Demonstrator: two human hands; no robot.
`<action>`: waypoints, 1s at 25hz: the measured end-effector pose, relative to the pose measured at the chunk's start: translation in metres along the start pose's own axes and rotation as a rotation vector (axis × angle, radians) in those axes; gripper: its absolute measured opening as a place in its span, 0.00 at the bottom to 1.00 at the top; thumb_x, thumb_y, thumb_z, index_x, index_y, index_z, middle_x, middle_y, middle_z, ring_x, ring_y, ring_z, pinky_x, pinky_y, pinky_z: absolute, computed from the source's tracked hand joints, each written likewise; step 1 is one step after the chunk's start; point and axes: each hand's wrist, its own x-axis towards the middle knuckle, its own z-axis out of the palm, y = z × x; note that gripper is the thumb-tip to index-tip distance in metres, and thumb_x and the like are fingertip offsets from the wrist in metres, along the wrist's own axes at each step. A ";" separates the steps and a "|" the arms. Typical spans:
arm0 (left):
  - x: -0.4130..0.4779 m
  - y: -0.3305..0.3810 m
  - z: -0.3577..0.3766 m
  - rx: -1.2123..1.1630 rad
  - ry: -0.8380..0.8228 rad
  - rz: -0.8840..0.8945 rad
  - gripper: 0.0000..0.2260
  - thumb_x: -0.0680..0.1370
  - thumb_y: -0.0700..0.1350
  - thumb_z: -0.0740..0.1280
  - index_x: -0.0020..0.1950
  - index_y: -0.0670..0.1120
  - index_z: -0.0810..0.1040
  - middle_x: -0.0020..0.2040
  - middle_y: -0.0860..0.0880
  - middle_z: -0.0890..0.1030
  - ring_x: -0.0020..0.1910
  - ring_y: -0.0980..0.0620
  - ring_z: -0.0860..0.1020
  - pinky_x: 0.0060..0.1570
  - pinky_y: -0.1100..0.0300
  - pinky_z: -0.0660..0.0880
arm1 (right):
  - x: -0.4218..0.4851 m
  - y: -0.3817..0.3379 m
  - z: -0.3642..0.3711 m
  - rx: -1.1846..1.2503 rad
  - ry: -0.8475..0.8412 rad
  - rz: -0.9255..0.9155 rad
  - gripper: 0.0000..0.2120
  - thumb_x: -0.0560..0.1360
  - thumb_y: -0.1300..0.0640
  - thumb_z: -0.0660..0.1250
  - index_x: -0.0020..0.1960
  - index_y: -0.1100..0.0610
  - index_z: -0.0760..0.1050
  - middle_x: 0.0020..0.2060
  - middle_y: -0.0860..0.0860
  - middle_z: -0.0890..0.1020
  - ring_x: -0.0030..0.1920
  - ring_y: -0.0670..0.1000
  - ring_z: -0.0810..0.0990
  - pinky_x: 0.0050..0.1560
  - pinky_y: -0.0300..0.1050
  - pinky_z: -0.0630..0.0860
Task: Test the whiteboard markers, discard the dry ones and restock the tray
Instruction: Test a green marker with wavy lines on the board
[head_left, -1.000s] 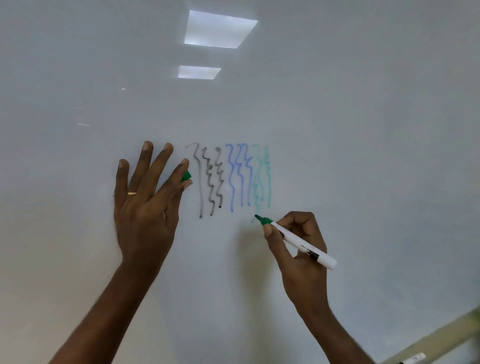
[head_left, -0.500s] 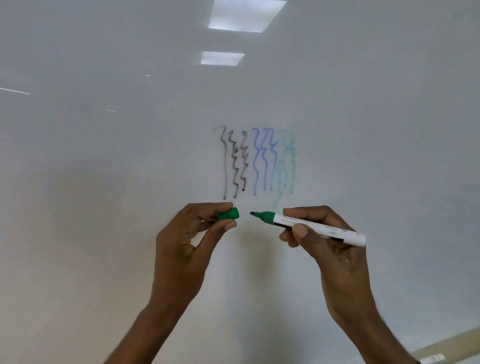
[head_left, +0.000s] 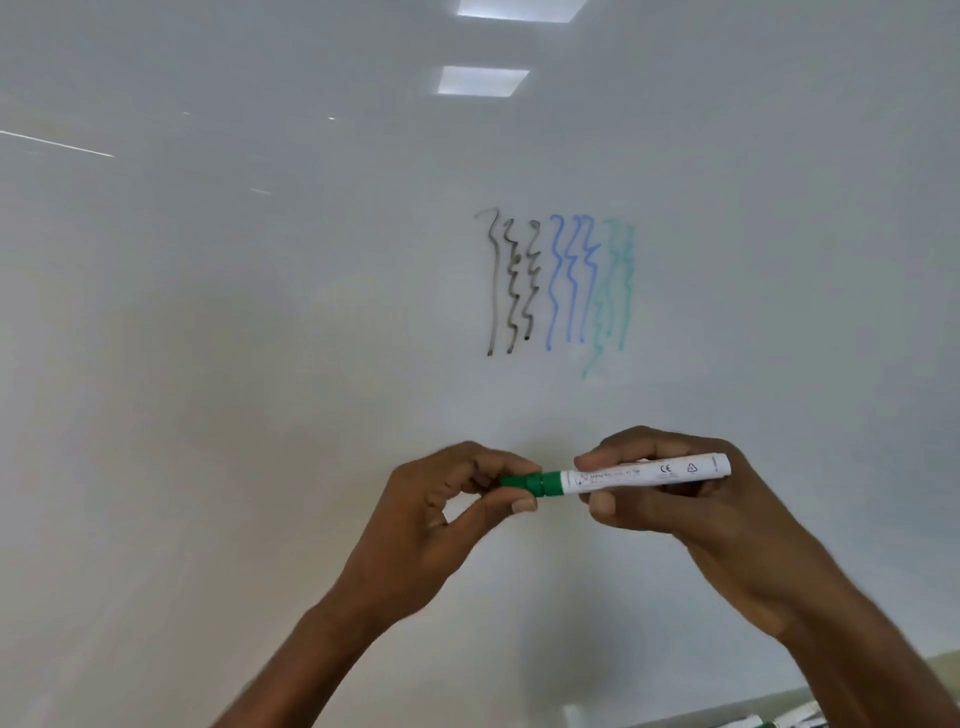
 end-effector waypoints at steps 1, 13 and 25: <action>-0.005 0.003 0.002 -0.026 -0.005 -0.009 0.05 0.79 0.48 0.72 0.54 0.52 0.84 0.46 0.58 0.85 0.46 0.54 0.83 0.47 0.70 0.75 | -0.003 -0.006 -0.004 -0.034 -0.007 0.032 0.12 0.63 0.64 0.78 0.47 0.59 0.87 0.44 0.58 0.87 0.46 0.55 0.86 0.46 0.40 0.81; -0.034 0.006 0.018 -0.134 0.012 -0.077 0.06 0.79 0.46 0.72 0.55 0.49 0.84 0.43 0.53 0.86 0.41 0.51 0.85 0.46 0.62 0.79 | -0.030 -0.008 0.003 -0.479 0.034 -0.077 0.06 0.66 0.51 0.79 0.42 0.45 0.86 0.39 0.45 0.87 0.35 0.47 0.80 0.36 0.36 0.75; -0.092 -0.063 0.060 0.036 -0.001 -0.445 0.08 0.76 0.45 0.76 0.55 0.50 0.85 0.48 0.57 0.86 0.49 0.55 0.85 0.53 0.64 0.80 | -0.024 0.123 -0.034 -0.278 -0.080 0.288 0.08 0.72 0.51 0.75 0.52 0.48 0.84 0.46 0.49 0.87 0.48 0.54 0.85 0.58 0.56 0.79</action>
